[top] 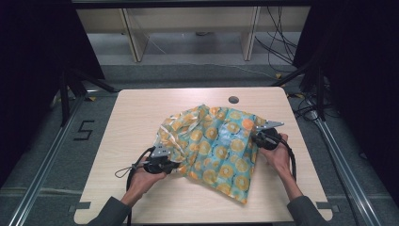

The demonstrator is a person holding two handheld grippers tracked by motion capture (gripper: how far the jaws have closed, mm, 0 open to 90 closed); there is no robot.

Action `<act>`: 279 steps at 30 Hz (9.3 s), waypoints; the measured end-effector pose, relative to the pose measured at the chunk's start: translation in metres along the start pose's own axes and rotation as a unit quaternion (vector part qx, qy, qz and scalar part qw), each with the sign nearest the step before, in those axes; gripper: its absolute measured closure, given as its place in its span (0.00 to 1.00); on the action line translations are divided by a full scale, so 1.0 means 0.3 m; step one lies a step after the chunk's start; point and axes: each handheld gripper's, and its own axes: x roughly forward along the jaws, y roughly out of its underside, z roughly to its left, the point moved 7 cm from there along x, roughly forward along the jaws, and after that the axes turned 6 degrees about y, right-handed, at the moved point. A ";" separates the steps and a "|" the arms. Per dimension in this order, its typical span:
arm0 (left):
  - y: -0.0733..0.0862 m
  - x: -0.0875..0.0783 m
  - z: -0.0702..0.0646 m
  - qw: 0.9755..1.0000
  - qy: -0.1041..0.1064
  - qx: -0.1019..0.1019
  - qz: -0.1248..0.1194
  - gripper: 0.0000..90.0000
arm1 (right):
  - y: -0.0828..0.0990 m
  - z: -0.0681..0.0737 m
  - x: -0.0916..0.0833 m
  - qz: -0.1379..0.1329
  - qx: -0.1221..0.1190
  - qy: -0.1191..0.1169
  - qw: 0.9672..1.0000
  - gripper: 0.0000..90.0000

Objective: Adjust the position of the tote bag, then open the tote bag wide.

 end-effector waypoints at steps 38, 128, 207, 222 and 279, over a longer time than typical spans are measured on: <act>-0.051 -0.053 -0.358 0.991 0.127 0.034 0.003 0.64 | 0.148 0.151 -0.343 -0.029 -0.031 -0.109 0.993 0.99; -0.136 0.035 0.381 0.989 -0.045 -0.010 0.137 0.98 | 0.186 0.262 -0.247 0.049 -0.106 -0.094 0.989 1.00; -0.238 -0.104 -0.109 0.989 0.030 0.144 0.009 0.99 | 0.090 0.212 -0.407 -0.056 -0.052 -0.172 0.982 0.70; -0.336 -0.056 0.033 0.997 0.012 0.077 -0.023 0.98 | 0.064 0.277 -0.446 -0.069 -0.060 -0.200 0.976 0.51; -0.396 -0.137 -0.029 0.993 -0.007 0.111 -0.044 0.61 | -0.259 0.047 -0.018 -0.023 0.001 -0.086 0.996 1.00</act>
